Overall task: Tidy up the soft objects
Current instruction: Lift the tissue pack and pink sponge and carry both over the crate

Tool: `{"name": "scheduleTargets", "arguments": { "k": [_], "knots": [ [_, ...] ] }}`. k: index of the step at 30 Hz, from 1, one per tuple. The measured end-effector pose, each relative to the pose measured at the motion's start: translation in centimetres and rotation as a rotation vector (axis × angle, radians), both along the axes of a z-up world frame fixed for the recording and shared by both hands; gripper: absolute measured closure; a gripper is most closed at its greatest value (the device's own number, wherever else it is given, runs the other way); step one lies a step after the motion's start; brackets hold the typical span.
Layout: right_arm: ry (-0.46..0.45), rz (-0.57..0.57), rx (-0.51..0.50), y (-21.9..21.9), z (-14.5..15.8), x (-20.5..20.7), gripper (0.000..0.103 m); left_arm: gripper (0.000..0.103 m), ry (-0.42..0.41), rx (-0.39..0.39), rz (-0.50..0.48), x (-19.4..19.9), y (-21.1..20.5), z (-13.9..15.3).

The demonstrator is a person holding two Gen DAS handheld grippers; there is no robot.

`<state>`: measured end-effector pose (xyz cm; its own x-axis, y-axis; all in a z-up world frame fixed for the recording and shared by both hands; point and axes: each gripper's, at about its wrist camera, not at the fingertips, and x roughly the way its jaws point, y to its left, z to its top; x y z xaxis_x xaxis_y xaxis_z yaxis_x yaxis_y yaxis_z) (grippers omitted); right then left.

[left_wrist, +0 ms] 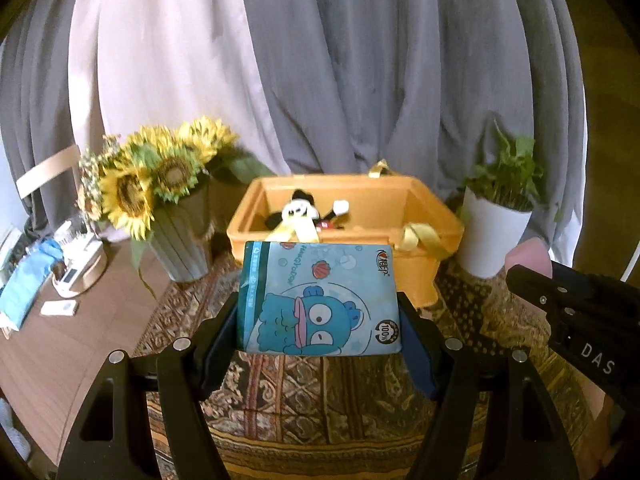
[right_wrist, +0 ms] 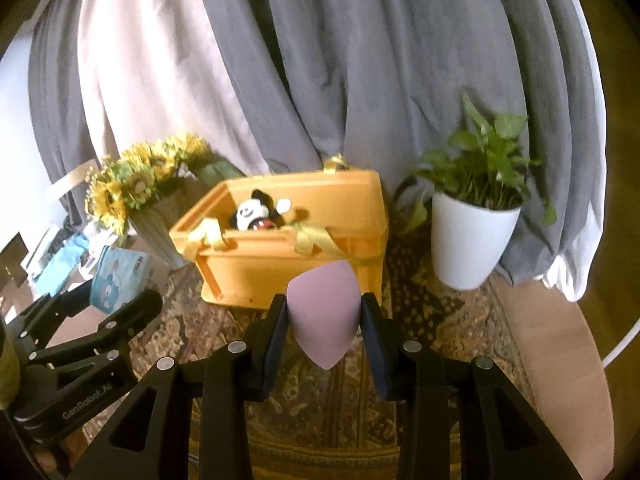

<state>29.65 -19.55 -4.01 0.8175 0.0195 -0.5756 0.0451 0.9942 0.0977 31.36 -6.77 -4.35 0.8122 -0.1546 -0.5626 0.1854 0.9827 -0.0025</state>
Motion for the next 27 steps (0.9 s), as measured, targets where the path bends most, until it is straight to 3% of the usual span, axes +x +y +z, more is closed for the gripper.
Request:
{"name": "scheduleTargets", "arguments": {
  "k": [13,27],
  "knots": [
    [-0.108,0.029,-0.004,0.7,3.7,1.2,0.065,0.031,-0.057,-0.039,0.005,1.5,0.6,3.0],
    [-0.131,0.050,0.005,0.8,4.9,5.8,0.065,0.031,-0.100,-0.035,0.016,6.2,0.7,4.7]
  ]
}}
